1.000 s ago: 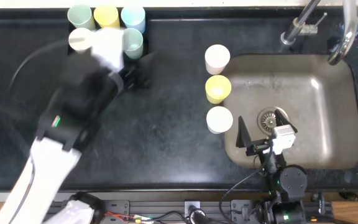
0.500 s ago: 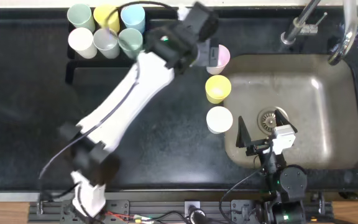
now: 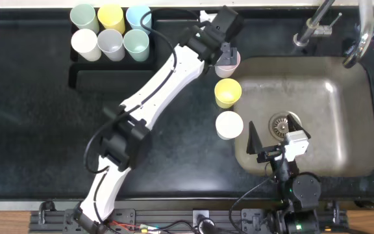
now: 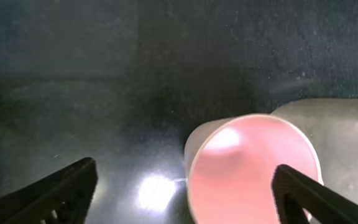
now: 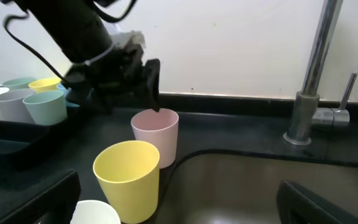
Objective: Store Cups
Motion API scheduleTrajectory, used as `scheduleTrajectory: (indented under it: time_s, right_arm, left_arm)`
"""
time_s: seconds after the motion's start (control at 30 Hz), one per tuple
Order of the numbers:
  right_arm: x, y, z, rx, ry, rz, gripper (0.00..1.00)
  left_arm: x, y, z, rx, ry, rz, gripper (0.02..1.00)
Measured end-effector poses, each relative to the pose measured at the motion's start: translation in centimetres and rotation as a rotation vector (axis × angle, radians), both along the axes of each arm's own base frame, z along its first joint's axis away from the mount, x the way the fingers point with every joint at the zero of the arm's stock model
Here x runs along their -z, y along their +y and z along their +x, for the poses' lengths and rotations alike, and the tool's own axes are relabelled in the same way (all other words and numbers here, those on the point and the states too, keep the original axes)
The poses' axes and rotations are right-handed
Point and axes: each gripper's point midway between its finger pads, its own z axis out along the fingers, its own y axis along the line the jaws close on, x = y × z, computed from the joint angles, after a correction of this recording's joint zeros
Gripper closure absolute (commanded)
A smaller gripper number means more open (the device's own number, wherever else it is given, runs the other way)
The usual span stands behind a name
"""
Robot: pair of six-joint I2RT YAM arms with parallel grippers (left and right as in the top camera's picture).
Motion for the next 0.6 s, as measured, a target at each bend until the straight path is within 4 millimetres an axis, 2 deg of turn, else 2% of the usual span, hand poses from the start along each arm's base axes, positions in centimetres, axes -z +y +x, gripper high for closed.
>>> scheduleTrajectory:
  time_s: [0.07, 0.17, 0.27, 0.47, 0.6]
  right_arm:
    - [0.0, 0.0, 0.0, 0.001, 0.001, 0.000, 0.003]
    - [0.0, 0.0, 0.0, 0.001, 0.000, 0.000, 0.003]
    - [0.0, 0.0, 0.0, 0.000, 0.001, 0.000, 0.005]
    - [0.0, 0.0, 0.0, 0.000, 0.001, 0.000, 0.003]
    - [0.0, 0.0, 0.0, 0.000, 0.001, 0.000, 0.003]
  left_arm:
    - [0.6, -0.2, 0.2, -0.007, 0.004, -0.002, 0.191]
    - [1.5, -0.3, 0.4, -0.013, 0.013, 0.002, 0.314]
    - [2.0, -0.5, 0.6, -0.015, 0.012, -0.001, 0.527]
    - [1.7, -1.0, 1.1, -0.011, -0.010, -0.027, 0.967]
    - [1.6, -1.3, 1.2, -0.004, -0.013, -0.038, 0.982]
